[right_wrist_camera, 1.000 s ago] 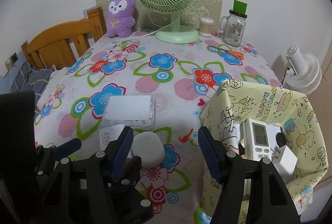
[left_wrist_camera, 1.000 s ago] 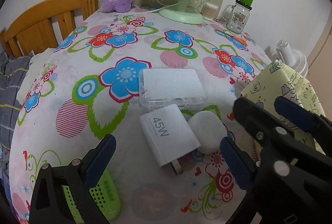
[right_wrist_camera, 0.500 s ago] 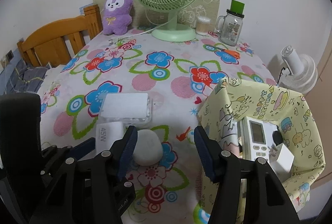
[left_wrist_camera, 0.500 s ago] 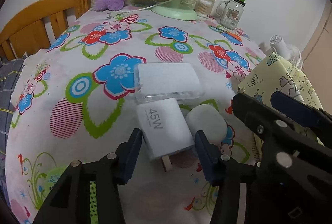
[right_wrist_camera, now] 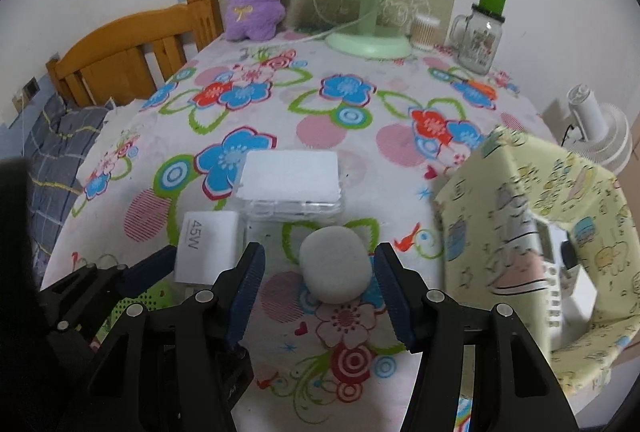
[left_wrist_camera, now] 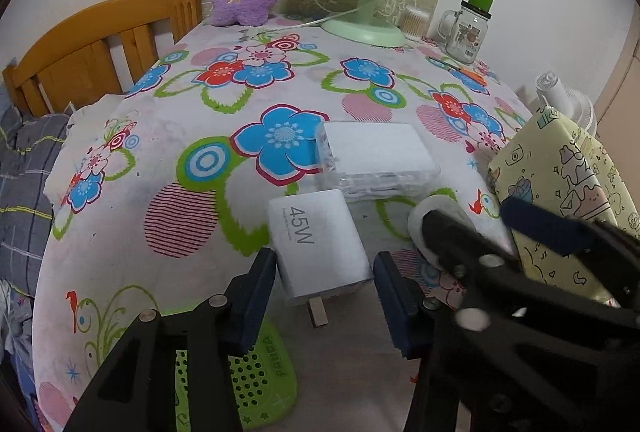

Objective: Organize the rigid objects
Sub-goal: 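Grasp the round white puck with the right gripper while the left grasps the rectangular charger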

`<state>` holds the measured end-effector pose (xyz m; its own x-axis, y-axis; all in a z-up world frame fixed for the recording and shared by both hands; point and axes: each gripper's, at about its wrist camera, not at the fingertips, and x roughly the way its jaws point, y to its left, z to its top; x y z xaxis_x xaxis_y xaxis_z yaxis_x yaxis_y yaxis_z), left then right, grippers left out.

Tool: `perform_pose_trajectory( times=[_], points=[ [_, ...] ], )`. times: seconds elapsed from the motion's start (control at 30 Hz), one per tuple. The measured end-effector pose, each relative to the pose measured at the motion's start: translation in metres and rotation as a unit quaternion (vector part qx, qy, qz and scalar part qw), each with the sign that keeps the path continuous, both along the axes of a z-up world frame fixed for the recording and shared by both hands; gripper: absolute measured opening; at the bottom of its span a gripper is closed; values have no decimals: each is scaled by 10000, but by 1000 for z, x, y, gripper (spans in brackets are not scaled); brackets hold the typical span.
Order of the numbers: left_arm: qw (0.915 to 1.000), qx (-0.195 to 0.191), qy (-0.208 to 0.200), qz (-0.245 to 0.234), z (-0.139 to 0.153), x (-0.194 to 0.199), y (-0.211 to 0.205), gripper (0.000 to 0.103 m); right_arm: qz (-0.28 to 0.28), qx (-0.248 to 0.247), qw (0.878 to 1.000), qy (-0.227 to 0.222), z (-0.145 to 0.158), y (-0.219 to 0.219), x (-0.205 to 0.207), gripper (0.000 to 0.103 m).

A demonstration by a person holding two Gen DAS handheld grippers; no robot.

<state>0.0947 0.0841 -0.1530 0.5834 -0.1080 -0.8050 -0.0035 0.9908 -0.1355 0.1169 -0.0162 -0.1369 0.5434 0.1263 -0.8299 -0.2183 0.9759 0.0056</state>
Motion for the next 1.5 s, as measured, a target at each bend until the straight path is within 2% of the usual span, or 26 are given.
perform_pose_trajectory(
  times=[0.23,0.4,0.5,0.63,0.7,0.83,1.0,1.5],
  points=[
    [9998,-45,155,63,-11,12,0,56,-91,127,9996,254,-18,0,15,61],
    [9997,206,84,36,-12,15,-6,56,-288,79,9992,282,-27,-6,23,61],
    [9986,533,26,-35,-14,14,-14,57,-436,213,9973,546,-37,-12,29,61],
    [9987,504,44,-9,-14,15,-12,55,-477,245,9973,492,-40,-13,29,61],
    [9987,514,34,-28,-14,16,-13,54,-399,250,9977,483,-40,-11,29,55],
    [9985,538,38,-84,-13,14,-15,53,-395,238,9978,479,-40,-11,27,55],
    [9991,419,67,-57,-8,7,-14,52,-314,176,9986,391,-32,-10,20,55],
    [9990,363,-258,82,26,-26,-17,50,-147,224,9996,-55,9,-15,-14,55]
  ],
)
